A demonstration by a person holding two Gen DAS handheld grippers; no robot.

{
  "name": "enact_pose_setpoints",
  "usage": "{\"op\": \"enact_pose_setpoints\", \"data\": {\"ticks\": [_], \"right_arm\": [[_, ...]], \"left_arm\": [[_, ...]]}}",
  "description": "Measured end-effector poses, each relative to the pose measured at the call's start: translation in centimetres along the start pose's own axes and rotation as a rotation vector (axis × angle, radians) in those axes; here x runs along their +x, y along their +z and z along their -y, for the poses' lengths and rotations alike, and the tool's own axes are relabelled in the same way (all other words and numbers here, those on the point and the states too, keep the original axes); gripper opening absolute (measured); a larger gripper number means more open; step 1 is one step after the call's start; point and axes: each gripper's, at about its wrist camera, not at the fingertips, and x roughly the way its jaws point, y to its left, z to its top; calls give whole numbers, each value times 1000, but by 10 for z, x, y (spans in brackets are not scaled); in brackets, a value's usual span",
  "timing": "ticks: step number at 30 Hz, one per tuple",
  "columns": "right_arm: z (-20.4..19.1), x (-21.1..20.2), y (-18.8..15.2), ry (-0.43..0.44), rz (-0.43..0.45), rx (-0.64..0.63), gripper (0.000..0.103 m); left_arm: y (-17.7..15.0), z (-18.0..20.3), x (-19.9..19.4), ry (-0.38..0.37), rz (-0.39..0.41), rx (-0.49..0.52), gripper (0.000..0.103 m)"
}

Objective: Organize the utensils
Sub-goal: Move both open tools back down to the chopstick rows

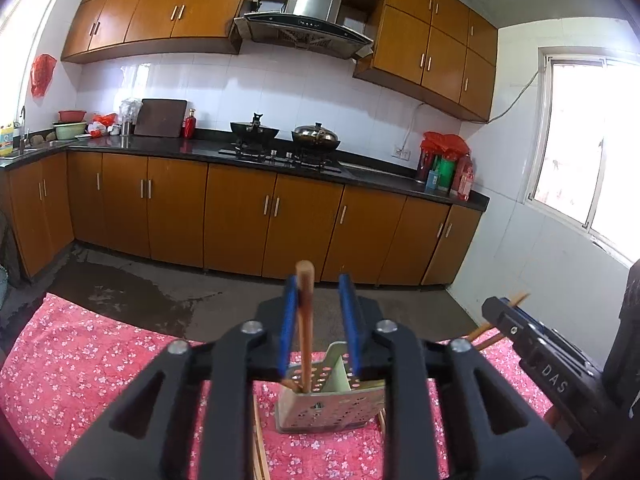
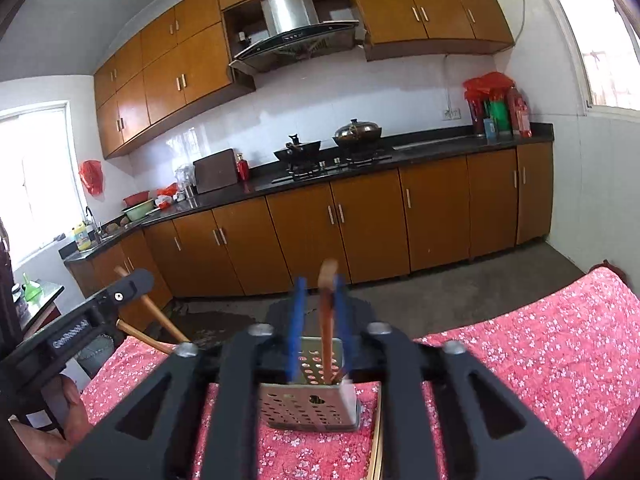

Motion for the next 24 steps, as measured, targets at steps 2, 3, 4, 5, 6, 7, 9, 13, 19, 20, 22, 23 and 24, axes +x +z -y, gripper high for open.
{"op": "enact_pose_setpoints", "data": {"ticks": [2,3,4,5,6,7,9,13,19,20,22,23,24], "right_arm": [[-1,-5,2,-3,12,-6,31],[-1,-10,4,-4,23,-8,31],[-2,-16,5,-5,36,-11,31],[-2,-20,7,-7,47,-13,31],[-2,-27,10,-14,63,-17,31],[0,-33,12,-20,75,-18,31],[3,-46,15,-34,88,-21,31],[22,-69,3,-76,52,-13,31],[64,-54,-57,-153,-156,27,31],[70,-44,-75,-165,-217,36,31],[75,-27,-105,-161,-319,38,31],[75,-16,-122,-151,-378,32,30],[73,-7,-137,-130,-429,30,29]], "left_arm": [[1,-1,-4,2,6,-1,26],[2,-1,-6,2,10,-2,27],[3,-1,-8,3,14,-4,28],[5,-2,-12,4,22,-9,30],[6,-3,-16,2,29,-12,32],[7,-3,-21,4,35,-15,32],[10,-7,-34,15,45,-14,33],[8,-18,-59,64,35,0,35],[-40,-54,-84,196,-55,20,40],[-53,-62,-83,219,-84,23,40],[-76,-74,-76,266,-138,33,40],[-93,-80,-70,296,-182,37,40],[-103,-85,-66,302,-208,34,40]]}}
